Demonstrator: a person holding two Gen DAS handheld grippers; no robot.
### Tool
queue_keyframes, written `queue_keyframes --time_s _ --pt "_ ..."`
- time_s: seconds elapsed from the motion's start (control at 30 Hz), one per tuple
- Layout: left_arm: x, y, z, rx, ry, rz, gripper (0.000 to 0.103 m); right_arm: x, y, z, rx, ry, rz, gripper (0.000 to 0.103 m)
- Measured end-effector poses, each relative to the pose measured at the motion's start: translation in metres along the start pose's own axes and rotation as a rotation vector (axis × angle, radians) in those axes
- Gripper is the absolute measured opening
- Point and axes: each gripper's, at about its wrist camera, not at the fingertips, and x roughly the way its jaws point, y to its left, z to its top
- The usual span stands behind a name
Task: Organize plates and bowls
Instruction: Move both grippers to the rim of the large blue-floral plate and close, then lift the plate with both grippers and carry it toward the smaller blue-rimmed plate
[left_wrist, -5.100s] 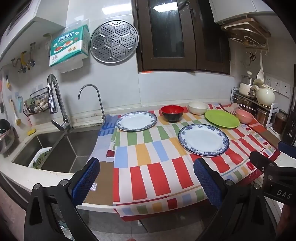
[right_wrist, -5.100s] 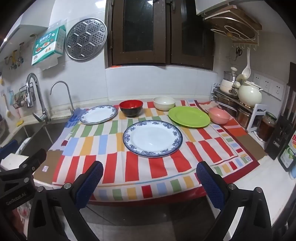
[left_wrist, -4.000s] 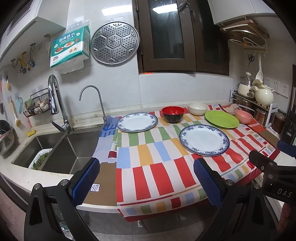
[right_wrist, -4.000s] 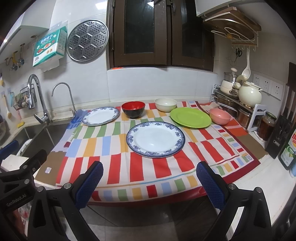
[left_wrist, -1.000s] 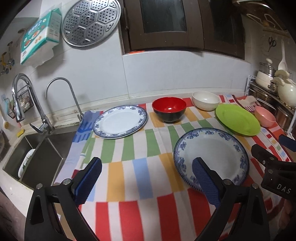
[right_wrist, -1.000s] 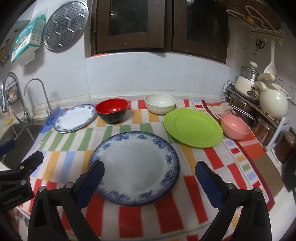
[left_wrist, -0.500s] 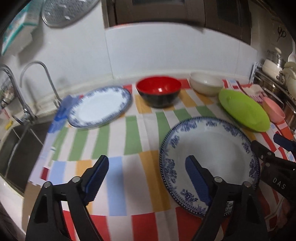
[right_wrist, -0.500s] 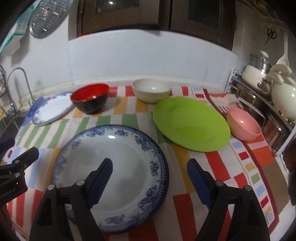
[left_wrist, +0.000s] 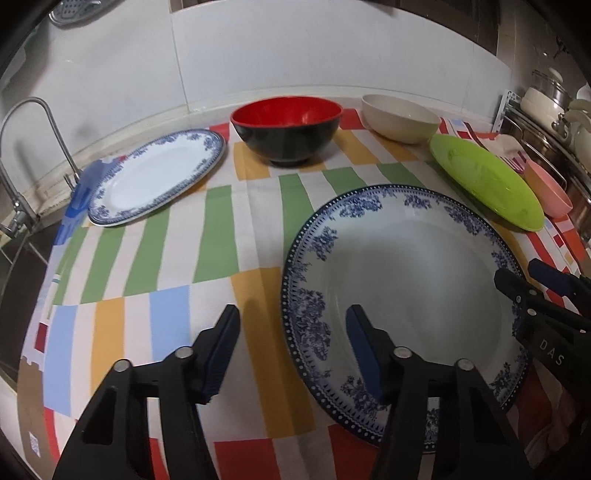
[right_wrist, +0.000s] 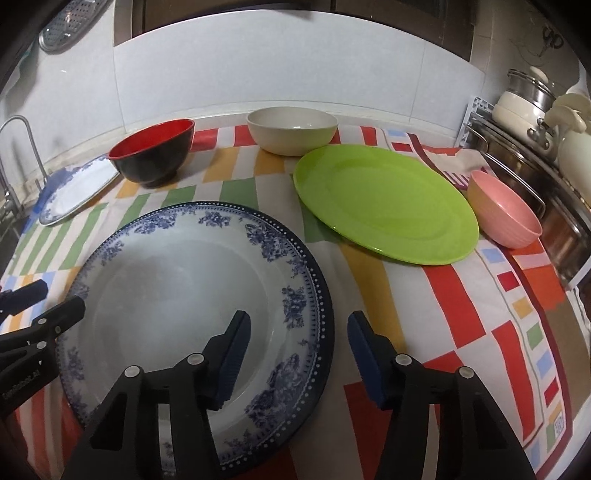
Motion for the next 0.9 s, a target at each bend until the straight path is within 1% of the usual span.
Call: queue_keyframes --time_s 0.2,0.27,0.43,0.73,0.9 --pt "0.008 -0.001 0.002 -0.011 0.027 -0.032 0.049 0.005 -0.002 0.005 -0.004 0.0 -0.003 0.046" --pt "0.01 -0.002 0.003 -0.01 0.032 -0.028 0.046 0.007 -0.003 0.006 -0.007 0.005 -0.005 0.043" --pt "0.013 -0.003 0.004 0.001 0.026 -0.05 0.038 0.014 -0.004 0.006 -0.002 0.03 0.0 0.039" --pt "0.013 -0.002 0.007 0.002 0.026 -0.037 0.036 0.013 -0.004 0.007 0.014 0.045 0.003 0.035" --pt "0.006 0.007 0.006 -0.013 0.023 -0.021 0.036 0.007 0.004 0.009 0.001 0.043 0.007 0.035"
